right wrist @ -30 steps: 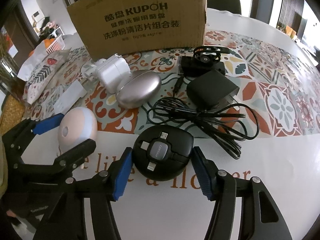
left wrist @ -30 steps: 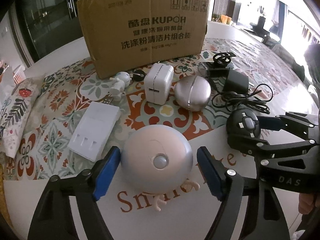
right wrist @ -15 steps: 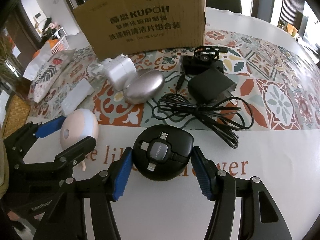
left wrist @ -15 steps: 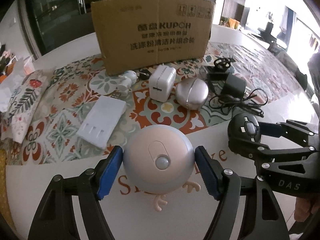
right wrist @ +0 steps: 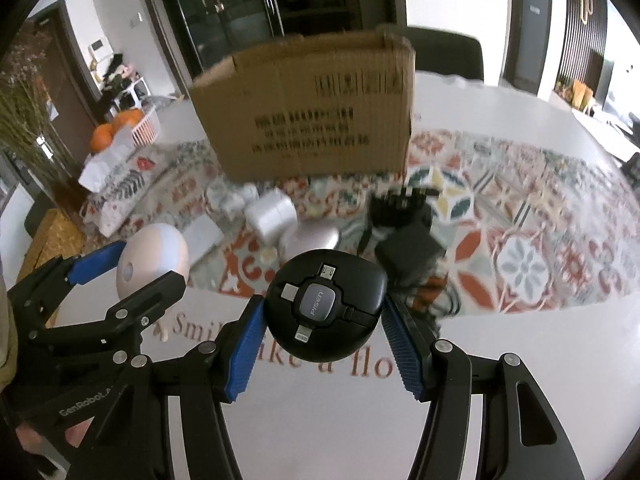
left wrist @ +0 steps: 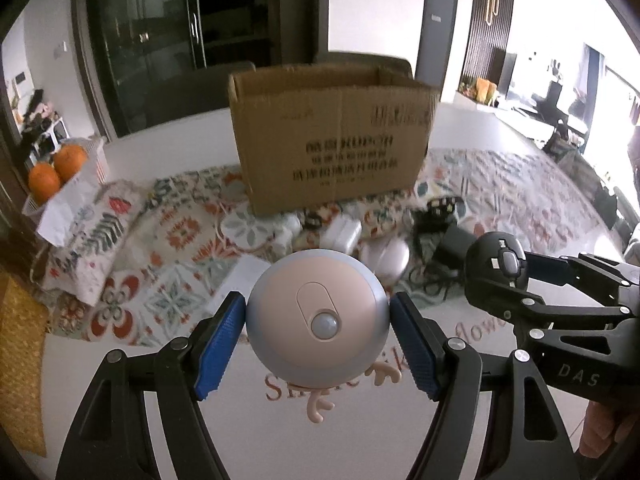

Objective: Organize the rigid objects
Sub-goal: 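Carry the lamp with left tool while right tool carries the puck over the cardboard box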

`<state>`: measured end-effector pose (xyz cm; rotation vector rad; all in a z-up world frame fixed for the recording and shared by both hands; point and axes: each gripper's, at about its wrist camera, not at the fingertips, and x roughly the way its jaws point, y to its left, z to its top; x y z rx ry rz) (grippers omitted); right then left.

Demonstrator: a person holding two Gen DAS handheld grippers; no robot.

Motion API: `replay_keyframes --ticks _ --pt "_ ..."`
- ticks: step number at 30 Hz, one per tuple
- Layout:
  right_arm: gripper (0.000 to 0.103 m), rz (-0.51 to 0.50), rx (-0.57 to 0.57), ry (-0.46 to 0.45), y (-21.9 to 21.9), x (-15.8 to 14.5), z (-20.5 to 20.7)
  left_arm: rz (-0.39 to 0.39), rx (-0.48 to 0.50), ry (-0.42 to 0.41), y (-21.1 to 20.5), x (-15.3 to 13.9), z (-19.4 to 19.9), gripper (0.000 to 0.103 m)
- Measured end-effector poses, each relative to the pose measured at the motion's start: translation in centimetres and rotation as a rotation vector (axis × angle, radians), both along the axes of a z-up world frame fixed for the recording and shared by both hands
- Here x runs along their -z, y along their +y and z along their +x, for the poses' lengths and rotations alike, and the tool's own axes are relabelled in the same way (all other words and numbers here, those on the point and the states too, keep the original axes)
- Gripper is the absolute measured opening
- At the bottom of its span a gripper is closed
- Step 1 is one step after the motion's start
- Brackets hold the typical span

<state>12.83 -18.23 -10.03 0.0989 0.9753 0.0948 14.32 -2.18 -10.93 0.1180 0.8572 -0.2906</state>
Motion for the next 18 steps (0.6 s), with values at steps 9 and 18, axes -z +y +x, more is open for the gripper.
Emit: replay_keyframes --ticks 9,18 --pt "0.060 -0.019 0.005 -0.121 -0.3 -4.2 1.4 0.005 -0.041 -0.105 -0.2 -4.3 1.6 0.074" --pt "0.060 -0.031 0.006 -0.222 -0.4 -7.7 3.4 0.003 -0.072 -0.160 -0.2 -7.0 3.6 0.074"
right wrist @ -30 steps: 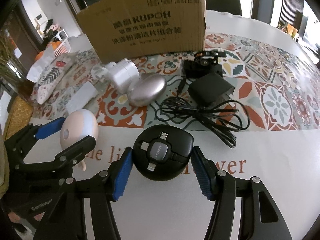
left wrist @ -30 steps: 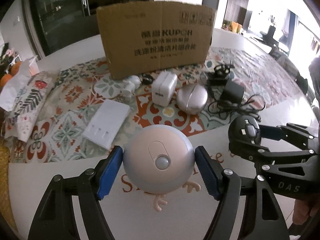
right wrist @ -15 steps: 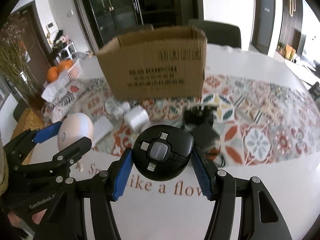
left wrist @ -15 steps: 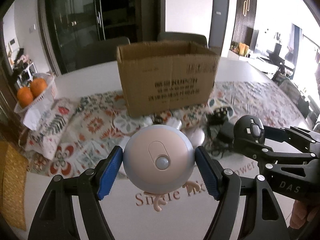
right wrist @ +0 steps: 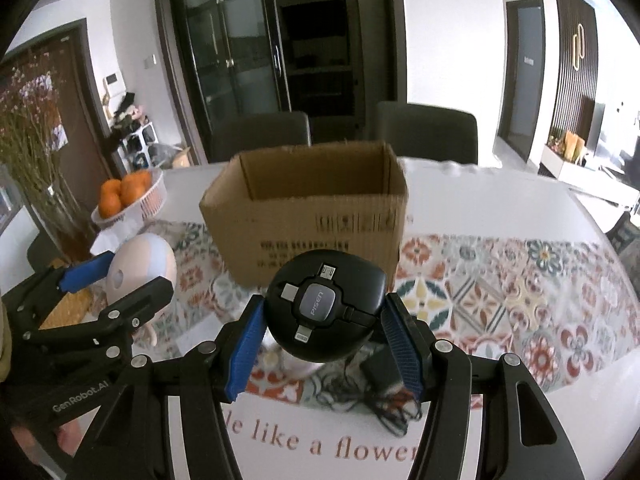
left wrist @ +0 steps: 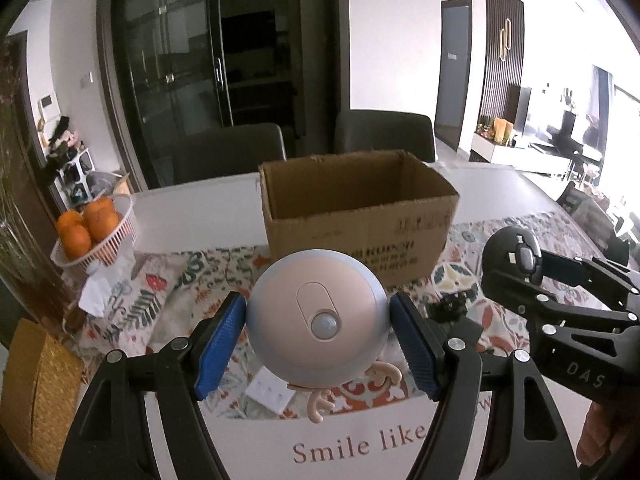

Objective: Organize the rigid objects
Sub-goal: 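Carry the lamp with left tool while right tool carries the puck over the cardboard box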

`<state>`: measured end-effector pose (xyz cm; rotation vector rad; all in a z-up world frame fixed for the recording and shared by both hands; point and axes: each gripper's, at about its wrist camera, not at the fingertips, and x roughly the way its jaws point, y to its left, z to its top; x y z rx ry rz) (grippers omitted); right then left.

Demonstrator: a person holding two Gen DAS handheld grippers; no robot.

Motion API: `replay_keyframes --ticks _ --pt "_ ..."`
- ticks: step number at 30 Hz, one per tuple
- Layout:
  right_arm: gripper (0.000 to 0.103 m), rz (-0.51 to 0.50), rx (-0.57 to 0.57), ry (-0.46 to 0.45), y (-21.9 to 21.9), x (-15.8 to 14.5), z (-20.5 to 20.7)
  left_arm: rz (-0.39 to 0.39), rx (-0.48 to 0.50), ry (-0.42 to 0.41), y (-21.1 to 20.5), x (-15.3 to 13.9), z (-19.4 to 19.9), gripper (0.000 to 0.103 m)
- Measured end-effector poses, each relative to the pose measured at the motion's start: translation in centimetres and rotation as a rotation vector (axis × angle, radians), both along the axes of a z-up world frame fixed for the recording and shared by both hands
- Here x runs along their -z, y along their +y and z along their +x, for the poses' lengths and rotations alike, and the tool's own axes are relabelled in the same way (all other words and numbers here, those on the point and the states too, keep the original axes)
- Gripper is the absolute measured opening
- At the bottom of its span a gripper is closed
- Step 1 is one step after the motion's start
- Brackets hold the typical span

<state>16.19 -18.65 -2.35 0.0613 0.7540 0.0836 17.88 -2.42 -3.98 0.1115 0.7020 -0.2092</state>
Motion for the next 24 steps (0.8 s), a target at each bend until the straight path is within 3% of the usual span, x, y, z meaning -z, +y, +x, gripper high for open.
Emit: replay_keyframes --ticks 10,17,24 --pt "0.060 -0.014 0.009 -0.064 -0.3 -2.7 2.0 -0.009 -0.011 -0.034 -0.2 -2.1 2.4 0.074" --pt "0.060 -0.016 0.022 -0.070 -1.0 -3.9 4.2 0.004 -0.002 -0.060 -0.8 -3.8 4.4 0.074" --pt "0.060 -0.018 0.011 -0.055 -1.3 -5.0 6.8 -0.012 -0.005 -0.033 -0.7 -4.9 7.1 0.074"
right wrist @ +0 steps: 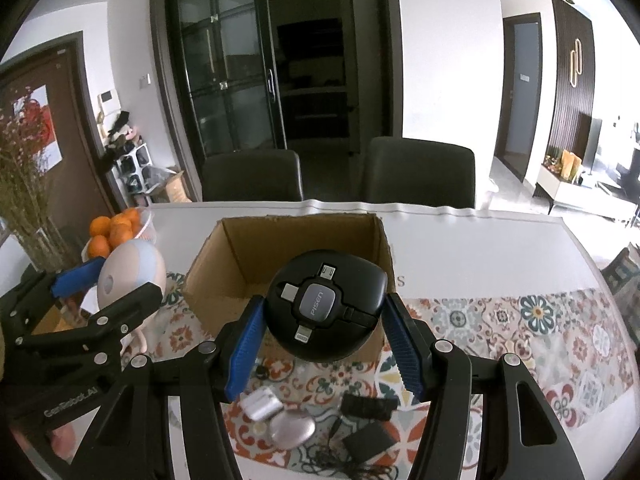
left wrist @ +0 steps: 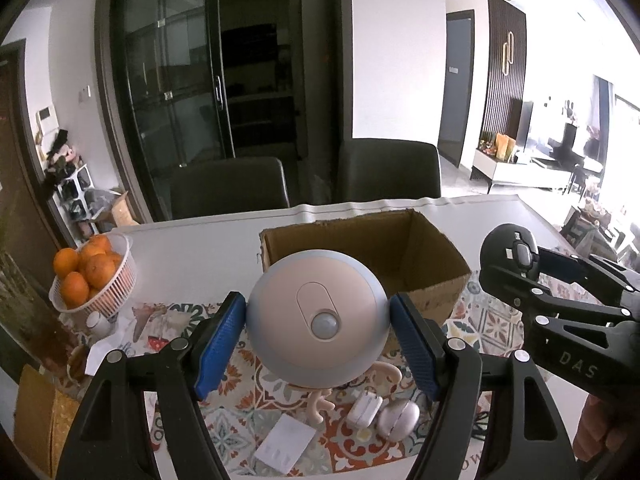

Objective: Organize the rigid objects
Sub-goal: 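Carry the lamp with left tool while right tool carries the puck over the cardboard box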

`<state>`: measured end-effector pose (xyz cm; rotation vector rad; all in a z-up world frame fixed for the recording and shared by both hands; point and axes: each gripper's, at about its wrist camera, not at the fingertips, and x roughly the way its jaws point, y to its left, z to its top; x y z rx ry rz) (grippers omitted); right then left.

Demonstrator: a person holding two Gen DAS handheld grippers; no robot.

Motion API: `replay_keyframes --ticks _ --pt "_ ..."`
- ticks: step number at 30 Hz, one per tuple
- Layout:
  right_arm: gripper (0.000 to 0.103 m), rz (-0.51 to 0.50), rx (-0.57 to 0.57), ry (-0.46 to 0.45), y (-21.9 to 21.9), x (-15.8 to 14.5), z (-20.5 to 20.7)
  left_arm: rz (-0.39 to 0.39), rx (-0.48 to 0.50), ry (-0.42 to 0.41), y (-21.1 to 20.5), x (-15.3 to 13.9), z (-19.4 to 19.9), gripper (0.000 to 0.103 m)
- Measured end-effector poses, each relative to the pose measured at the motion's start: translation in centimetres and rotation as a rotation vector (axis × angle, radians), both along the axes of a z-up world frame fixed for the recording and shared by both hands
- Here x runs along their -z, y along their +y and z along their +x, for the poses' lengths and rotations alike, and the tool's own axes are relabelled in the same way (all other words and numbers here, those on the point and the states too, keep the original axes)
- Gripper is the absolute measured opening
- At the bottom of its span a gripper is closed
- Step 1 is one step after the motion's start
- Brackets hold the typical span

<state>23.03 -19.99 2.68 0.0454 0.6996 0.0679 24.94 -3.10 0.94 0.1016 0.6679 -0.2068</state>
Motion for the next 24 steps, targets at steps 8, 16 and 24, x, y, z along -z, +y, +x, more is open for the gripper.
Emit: replay_keyframes --ticks 8,16,24 --pt "0.060 -0.002 -0.014 0.047 -0.1 -1.1 3.8 0.017 0.008 0.043 -0.3 -0.8 3.6 0.074" --pt "0.060 0.014 -0.035 0.117 -0.6 -0.7 7.5 0.002 0.033 0.135 -1.1 -0.4 7.5 0.074" --pt "0.060 0.021 -0.041 0.217 -1.2 1.2 11.2 0.005 0.023 0.248 -1.7 1.5 11.1 0.074"
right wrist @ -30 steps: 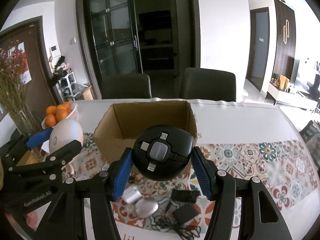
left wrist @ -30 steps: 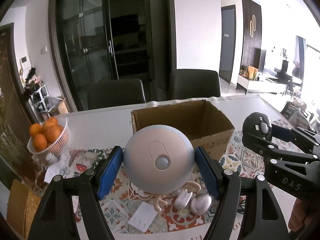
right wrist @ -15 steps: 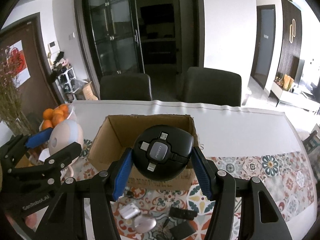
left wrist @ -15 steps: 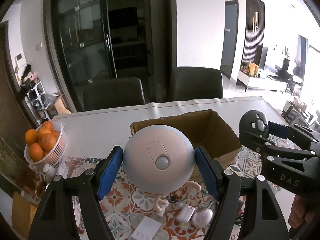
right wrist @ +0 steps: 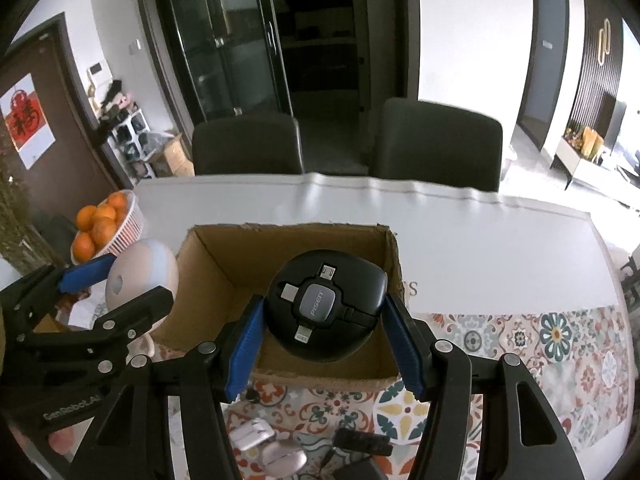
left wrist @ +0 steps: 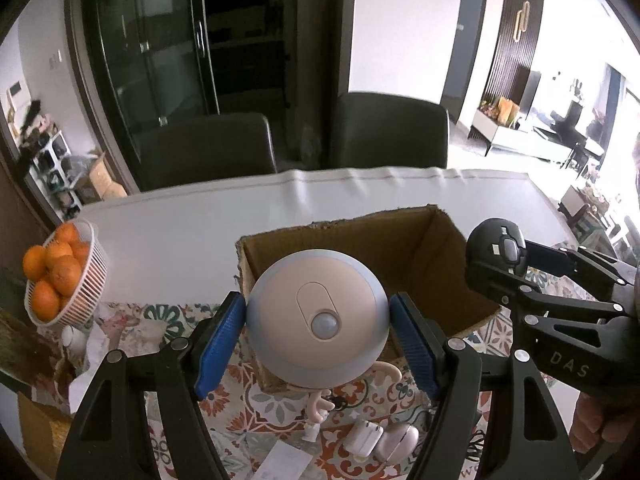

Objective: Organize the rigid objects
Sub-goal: 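Carry the lamp with left tool while right tool carries the puck over the cardboard box, then open left tool to drop the lamp in the box while right tool drops the puck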

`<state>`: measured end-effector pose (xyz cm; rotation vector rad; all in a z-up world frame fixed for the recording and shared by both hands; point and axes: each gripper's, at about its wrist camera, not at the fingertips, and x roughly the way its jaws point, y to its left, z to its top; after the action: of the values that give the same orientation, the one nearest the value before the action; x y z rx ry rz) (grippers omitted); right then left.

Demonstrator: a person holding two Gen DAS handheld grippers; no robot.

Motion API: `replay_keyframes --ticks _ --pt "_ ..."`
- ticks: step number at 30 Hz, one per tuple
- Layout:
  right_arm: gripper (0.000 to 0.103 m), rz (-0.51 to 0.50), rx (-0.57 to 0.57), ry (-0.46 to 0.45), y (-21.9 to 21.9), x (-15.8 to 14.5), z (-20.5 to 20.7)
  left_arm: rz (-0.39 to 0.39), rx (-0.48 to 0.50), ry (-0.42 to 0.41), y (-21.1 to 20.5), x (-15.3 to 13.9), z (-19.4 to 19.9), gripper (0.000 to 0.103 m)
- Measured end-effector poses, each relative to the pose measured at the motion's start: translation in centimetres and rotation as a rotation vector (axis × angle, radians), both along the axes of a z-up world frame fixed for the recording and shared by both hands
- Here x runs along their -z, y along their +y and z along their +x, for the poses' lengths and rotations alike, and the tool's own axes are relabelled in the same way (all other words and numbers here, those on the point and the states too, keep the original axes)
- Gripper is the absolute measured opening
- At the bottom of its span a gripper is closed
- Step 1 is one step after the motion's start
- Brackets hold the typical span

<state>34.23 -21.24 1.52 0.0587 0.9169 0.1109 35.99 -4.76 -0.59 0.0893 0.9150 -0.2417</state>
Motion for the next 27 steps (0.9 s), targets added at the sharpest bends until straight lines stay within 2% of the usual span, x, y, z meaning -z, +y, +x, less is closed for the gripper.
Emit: replay_keyframes --ticks 7,17,21,27 --pt "0.060 0.041 0.001 0.134 -0.6 2.8 2.9 -0.016 -0.016 0.102 -0.4 2.1 2.5 0.074" --pt "0.060 0.058 0.012 0.238 -0.9 5.7 4.7 0.010 -0.027 0.203 -0.6 4.8 4.8 0.074" --pt "0.060 0.053 0.017 0.246 -1.1 6.2 5.0 0.035 -0.034 0.170 -0.7 4.2 4.6 0.080" --pt "0.061 0.047 0.039 0.208 -1.5 4.9 4.5 0.052 -0.062 0.113 -0.4 2.7 3.8 0.083"
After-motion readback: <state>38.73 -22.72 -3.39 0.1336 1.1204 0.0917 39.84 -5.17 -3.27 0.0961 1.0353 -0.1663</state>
